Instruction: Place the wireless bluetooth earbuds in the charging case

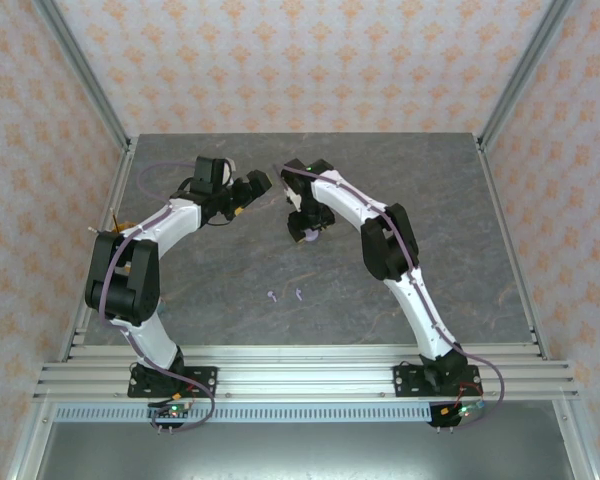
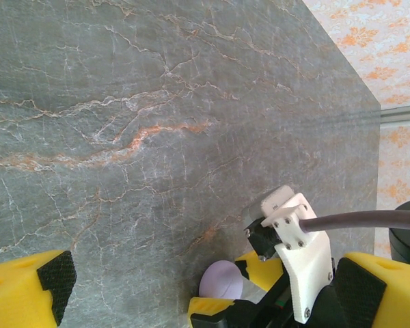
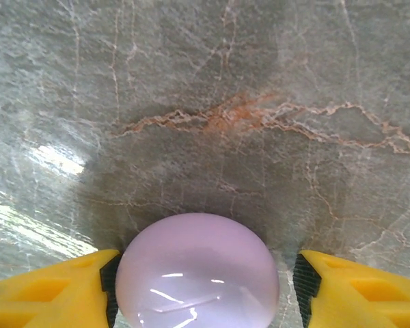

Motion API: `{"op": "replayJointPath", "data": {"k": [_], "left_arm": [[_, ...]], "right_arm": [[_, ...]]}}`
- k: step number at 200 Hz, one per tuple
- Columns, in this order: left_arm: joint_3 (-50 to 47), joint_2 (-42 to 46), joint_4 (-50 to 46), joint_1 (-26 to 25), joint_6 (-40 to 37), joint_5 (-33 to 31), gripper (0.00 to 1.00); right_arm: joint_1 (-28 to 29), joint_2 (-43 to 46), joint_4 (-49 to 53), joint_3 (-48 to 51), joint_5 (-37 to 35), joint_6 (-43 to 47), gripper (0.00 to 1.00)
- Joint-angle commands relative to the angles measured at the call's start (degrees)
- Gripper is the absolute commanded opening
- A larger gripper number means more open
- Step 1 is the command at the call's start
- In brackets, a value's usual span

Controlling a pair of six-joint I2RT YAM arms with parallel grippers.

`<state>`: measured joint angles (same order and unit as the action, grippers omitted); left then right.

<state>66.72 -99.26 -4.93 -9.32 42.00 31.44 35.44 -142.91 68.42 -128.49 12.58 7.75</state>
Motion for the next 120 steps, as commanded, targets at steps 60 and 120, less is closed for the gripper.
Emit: {"op": "replayJointPath", "data": {"k": [60,120], "left_arm": [[1.8,0.3,-0.5,0.4,0.0,-0.5,1.0],[2.2,0.0,-0.3,0.4,0.4,-0.2,1.0]], "right_arm": [[1.9,-1.0,1.2,-0.8,-2.3,-4.4,0.6],[3.5,-0.5,5.8,-1.9,-9.9,-20.8,0.47]]}}
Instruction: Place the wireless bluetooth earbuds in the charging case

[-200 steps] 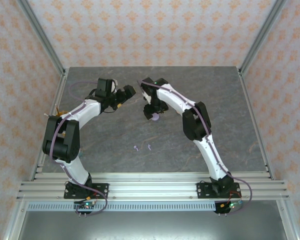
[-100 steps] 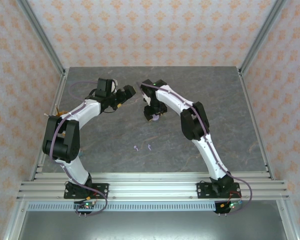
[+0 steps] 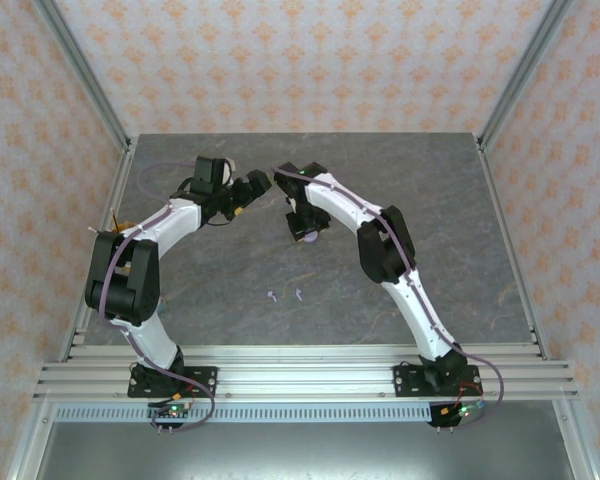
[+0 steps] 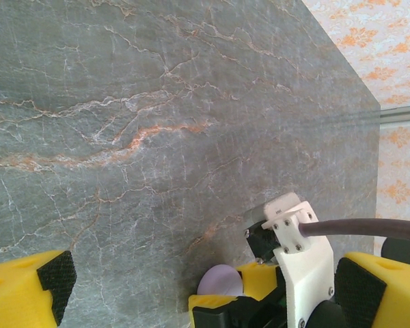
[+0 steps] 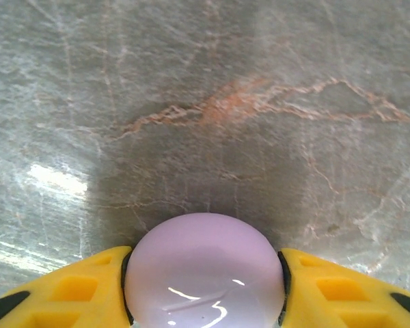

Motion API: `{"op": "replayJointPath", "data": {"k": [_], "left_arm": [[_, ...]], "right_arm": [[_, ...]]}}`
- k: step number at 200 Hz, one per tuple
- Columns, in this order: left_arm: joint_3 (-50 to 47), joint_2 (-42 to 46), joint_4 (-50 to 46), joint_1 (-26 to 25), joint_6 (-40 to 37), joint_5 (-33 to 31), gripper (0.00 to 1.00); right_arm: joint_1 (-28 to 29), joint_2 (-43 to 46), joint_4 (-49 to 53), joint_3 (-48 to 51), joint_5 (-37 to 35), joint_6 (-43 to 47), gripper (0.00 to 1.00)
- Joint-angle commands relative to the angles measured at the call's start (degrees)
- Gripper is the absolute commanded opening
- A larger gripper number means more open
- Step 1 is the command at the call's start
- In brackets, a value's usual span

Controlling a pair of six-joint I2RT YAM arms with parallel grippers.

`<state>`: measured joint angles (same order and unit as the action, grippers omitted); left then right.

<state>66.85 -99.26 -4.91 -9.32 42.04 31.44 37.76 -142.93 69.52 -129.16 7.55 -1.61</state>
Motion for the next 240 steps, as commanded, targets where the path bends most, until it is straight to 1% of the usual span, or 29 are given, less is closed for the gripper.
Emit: {"op": "replayJointPath", "data": {"k": [1,18,56,76,97,110,129,142,171,204,240], "left_arm": [[2.1,0.0,-0.3,0.4,0.3,-0.2,1.0],[2.1,0.1,-0.4,0.4,0.4,-0.2,1.0],[2.2,0.3,-0.3,0.5,0.6,-0.1,1.0],[2.1,0.3,-0.1,0.5,0.6,0.0,1.0],[2.0,0.4,-0.1,0.4,0.6,0.1,1.0],[1.8,0.5,-0.1,0.4,0.6,0.1,1.0],[1.8,0.6,0.0,0.4,0.5,0.1,1.0],[1.7,0.6,0.0,0.5,0.5,0.0,1.0],[1.6,0.7,0.1,0.4,0.4,0.0,1.0],[1.4,0.6,0.4,0.5,0.7,0.1,1.0],[1.4,0.9,0.2,0.4,0.3,0.0,1.0]], "right_arm": [[1.2,-0.4,4.9,-1.3,-5.1,-12.0,0.47],[1.1,0.3,5.9,0.6,-5.0,-19.4,0.46],[1.1,5.3,0.1,11.7,-1.6,-33.2,0.47],[1.2,6.7,-2.5,15.9,0.2,-37.6,0.47],[1.2,6.6,-3.2,16.9,1.5,-38.9,0.5],[1.2,6.5,-3.0,16.7,1.4,-38.2,0.54],[1.1,6.2,-1.7,15.3,0.1,-36.2,0.62],[1.1,6.0,-0.7,14.2,-0.6,-33.7,0.65],[0.9,5.0,1.2,10.5,-1.2,-25.9,0.66],[0.8,2.4,4.1,5.1,0.7,-16.8,0.66],[0.5,1.7,4.6,5.5,2.6,-9.8,0.66]]}}
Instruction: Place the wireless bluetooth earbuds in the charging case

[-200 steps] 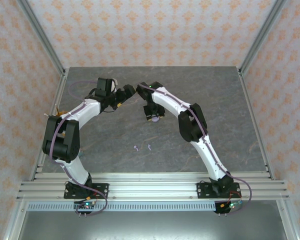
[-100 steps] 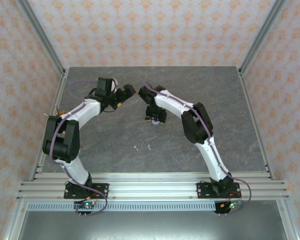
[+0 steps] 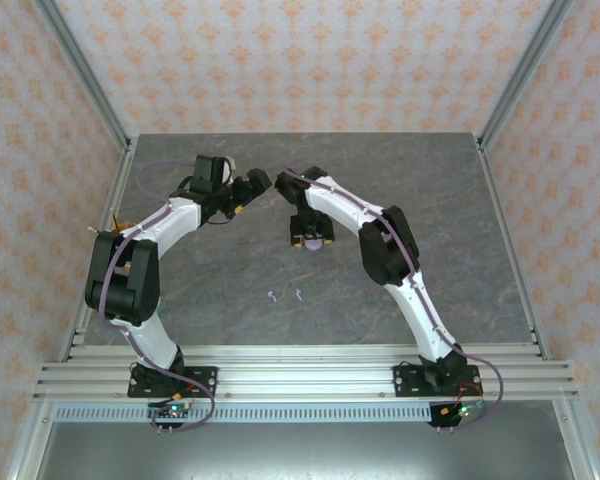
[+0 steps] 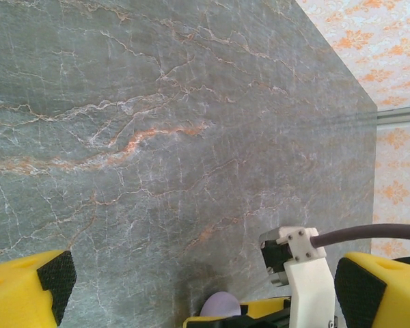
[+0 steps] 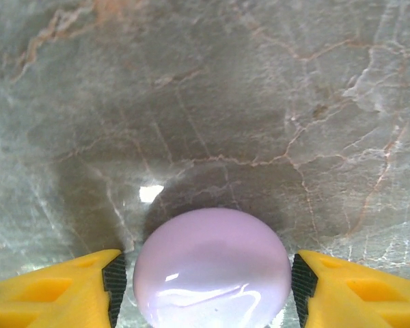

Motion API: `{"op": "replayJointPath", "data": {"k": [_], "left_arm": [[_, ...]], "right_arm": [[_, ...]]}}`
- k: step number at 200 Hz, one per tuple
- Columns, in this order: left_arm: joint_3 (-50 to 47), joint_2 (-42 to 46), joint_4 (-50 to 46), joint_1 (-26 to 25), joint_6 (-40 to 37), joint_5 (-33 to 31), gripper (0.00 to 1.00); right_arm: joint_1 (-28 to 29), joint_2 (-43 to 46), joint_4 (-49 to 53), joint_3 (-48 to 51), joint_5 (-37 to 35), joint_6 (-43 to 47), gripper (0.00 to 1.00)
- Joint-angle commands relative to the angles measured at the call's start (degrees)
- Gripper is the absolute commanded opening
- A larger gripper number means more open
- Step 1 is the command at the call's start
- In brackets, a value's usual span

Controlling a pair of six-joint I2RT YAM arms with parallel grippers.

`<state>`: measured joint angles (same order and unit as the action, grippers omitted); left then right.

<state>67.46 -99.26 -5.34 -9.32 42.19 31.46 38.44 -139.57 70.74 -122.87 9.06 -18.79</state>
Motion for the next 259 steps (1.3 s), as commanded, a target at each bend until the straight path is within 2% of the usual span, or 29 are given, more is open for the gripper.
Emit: {"op": "replayJointPath", "data": {"k": [1,79,183,235,259], "left_arm": [[0.8,0.9,0.6,0.4,0.2,0.0,1.0],[0.8,0.9,0.9,0.4,0.3,0.1,1.0],[0.5,1.0,1.0,0.4,0.4,0.1,1.0],[0.6,1.3,1.0,0.5,0.5,0.2,1.0],[0.5,1.2,1.1,0.4,0.5,0.3,1.0]], "right_arm": [[-0.2,-1.7,3.4,-0.8,1.1,7.5,0.66],[-1.0,-2.4,3.8,0.2,2.6,10.4,0.64],[-1.0,-4.3,4.6,-1.6,-0.3,9.9,0.62],[-1.2,-4.0,4.8,-1.4,-0.2,8.9,0.54],[-1.2,-2.6,4.6,-0.6,-0.6,3.9,0.48]]}}
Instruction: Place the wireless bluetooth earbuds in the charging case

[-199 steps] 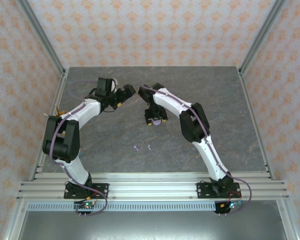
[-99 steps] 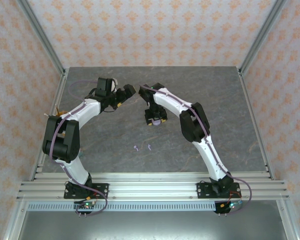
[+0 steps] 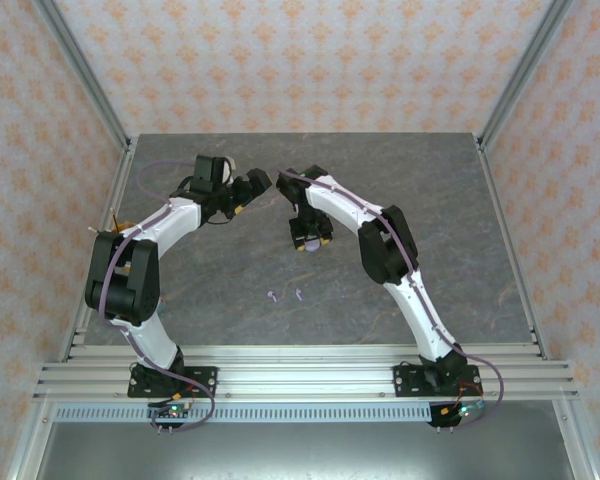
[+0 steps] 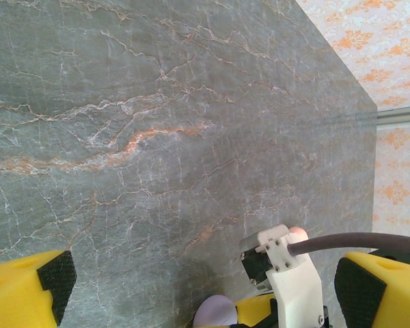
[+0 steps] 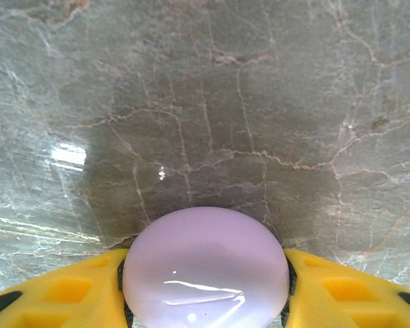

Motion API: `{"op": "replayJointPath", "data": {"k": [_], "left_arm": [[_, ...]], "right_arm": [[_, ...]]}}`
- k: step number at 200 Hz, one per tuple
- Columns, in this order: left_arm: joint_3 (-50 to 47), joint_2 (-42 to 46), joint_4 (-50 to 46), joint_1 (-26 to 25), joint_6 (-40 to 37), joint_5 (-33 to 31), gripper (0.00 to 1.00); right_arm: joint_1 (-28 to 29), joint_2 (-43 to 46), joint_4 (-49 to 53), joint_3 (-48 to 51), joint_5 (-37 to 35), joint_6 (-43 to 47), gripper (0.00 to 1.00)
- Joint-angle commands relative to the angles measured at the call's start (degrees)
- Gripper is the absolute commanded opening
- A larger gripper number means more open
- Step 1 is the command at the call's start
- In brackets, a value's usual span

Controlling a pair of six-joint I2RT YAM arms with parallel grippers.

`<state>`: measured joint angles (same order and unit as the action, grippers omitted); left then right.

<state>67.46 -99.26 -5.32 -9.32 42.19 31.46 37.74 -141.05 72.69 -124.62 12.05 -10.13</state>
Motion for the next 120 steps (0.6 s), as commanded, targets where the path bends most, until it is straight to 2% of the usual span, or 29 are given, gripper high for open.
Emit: {"op": "replayJointPath", "data": {"k": [1,55,120], "left_arm": [[0.5,1.2,1.1,0.4,0.5,0.3,1.0],[-0.1,0.7,1.7,0.4,0.6,0.6,1.0],[-2.0,0.1,2.8,0.4,0.6,1.9,1.0]], "right_arm": [[-0.5,-1.0,2.6,1.2,-3.7,-5.1,0.47],[-0.6,8.6,-9.3,11.6,-2.2,-27.9,0.45],[-4.0,11.1,-15.3,12.3,0.0,-40.6,0.45]]}}
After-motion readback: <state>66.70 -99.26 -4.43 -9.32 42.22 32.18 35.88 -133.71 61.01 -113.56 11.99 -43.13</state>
